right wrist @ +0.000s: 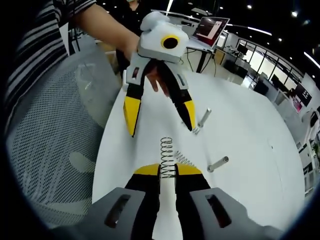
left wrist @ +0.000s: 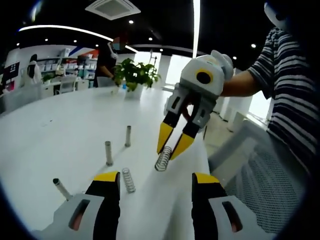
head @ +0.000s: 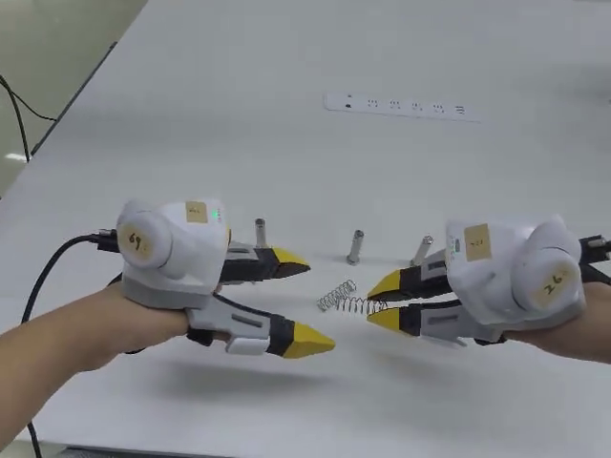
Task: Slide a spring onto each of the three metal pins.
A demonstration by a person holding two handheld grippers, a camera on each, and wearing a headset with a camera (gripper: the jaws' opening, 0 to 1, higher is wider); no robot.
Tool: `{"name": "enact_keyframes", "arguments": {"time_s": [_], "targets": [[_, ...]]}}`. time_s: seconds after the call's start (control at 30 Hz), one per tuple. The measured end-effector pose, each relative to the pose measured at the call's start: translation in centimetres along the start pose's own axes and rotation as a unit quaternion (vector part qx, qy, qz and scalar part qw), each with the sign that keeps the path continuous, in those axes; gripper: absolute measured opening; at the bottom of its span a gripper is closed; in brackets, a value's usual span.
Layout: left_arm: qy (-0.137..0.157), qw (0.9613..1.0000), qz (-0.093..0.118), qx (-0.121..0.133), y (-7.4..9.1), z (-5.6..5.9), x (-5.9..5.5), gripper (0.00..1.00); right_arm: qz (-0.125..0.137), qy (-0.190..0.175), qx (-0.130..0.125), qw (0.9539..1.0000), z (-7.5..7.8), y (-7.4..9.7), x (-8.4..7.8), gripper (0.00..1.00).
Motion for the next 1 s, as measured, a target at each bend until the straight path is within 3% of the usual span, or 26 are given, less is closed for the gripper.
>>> {"name": "enact_keyframes", "arguments": {"time_s": [0.2, 0.4, 0.83, 1.0], "targets": [[0.015, 0.9997, 0.020, -0.003, -0.7, 0.1, 0.3, 0.39, 0.004, 0.003, 0.000, 1.0000, 0.0, 0.2, 0.4, 0.08], [0.009, 0.9995, 0.027, -0.015, -1.0, 0.7, 0.4, 0.26, 0.006, 0.009, 0.000, 0.9999, -0.1, 0.4, 0.8, 0.08], [0.005, 0.9992, 0.031, -0.023, -1.4, 1.1, 0.5, 0.10, 0.004, 0.019, 0.002, 0.9998, -0.4, 0.7, 1.2, 0.08], [0.004, 0.9991, 0.035, -0.024, -1.5, 1.2, 0.8, 0.09, 0.001, 0.026, 0.004, 0.9997, -0.5, 0.8, 1.3, 0.08]]}}
Point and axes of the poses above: the centre of the closed fingertips' face, and the gripper's own axes: y roughly backward along the fingers, z roughly to its right, x roughly out of its top, the point moved 5 cm from there along y, roughly backward along the fingers, and after that the axes turned 8 degrees about -y, right-handed, at the moved point
